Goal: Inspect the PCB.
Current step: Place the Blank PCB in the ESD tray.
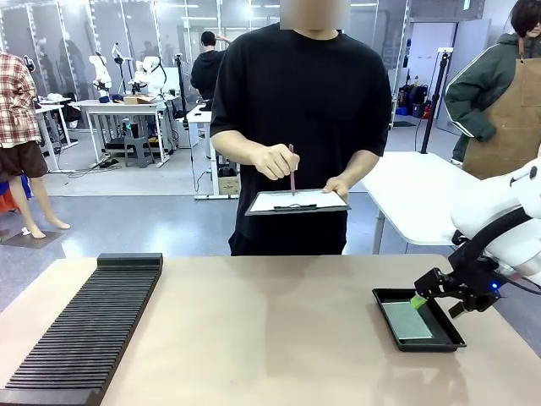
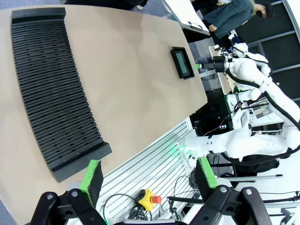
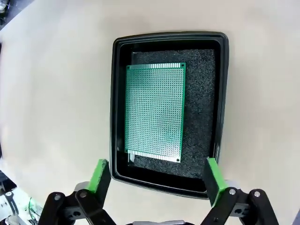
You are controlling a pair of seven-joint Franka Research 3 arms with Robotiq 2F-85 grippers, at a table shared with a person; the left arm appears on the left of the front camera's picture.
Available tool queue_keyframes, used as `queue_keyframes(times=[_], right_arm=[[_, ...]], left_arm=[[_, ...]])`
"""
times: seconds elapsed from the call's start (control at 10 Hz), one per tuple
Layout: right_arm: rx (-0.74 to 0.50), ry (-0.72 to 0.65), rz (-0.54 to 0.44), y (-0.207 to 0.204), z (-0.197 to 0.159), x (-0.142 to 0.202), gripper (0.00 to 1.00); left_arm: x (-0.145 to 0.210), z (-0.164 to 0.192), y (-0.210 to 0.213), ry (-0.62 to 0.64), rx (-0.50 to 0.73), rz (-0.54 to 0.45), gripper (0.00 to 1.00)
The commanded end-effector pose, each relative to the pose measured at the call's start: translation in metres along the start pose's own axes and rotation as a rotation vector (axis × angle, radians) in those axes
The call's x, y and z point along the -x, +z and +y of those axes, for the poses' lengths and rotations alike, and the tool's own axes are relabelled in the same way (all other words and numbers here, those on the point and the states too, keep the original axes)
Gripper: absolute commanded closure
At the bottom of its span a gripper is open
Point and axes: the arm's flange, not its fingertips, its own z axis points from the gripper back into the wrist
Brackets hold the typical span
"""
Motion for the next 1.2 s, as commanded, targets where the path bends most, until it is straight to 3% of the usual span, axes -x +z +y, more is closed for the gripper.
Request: queue_keyframes(times=[0.0,1.1], right_arm=[[-0.02,0.006,0.013,-0.009,0.0003,-0.003,0.0],[-0.009,0.0,0.014,-0.0056,0.0005,0.0004,0.0]], left_arm=[[-0.0003,-0.0025,0.0017,0.008,-0.02,0.009,0.0],[-0.0003,-0.0025,0.0017,0.008,-0.02,0.009,0.0]])
